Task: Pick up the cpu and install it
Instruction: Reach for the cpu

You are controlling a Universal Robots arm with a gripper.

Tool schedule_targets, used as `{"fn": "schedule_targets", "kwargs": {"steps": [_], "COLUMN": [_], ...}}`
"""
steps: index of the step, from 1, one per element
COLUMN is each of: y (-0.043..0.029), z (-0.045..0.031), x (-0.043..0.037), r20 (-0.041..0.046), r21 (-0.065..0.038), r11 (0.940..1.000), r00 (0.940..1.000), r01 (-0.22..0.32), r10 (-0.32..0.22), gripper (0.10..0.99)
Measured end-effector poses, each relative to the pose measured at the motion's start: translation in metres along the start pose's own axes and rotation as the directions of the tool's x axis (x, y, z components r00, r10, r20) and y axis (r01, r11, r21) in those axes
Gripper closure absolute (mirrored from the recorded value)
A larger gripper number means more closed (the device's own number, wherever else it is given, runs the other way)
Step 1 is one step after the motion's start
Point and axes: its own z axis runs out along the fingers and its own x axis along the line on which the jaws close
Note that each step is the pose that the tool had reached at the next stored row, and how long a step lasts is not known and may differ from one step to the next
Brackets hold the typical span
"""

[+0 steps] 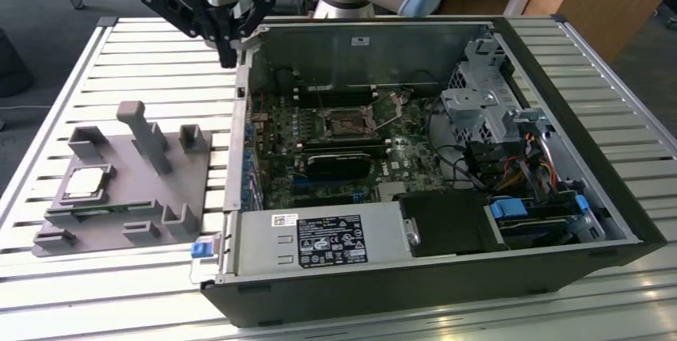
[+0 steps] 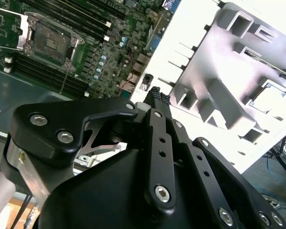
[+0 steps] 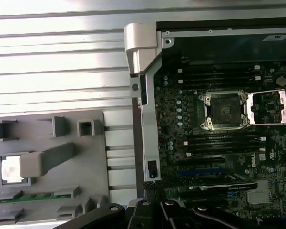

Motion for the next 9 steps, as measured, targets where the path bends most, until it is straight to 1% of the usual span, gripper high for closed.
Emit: {"fn": "schedule_targets", "kwargs": {"steps": [4,9], "y": [-0.0006,-0.0011], "z": [-0.0002,-0.0003], "x": [0.0094,0.0189], "r20": [-0.0001,0.0], "r21": [0.0,0.0], "r11": [1.0,1.0], "r00": [1.0,1.0], "r01": [0.0,0.0], "r10": [0.0,0.0], "gripper": [0.98,0.98]}}
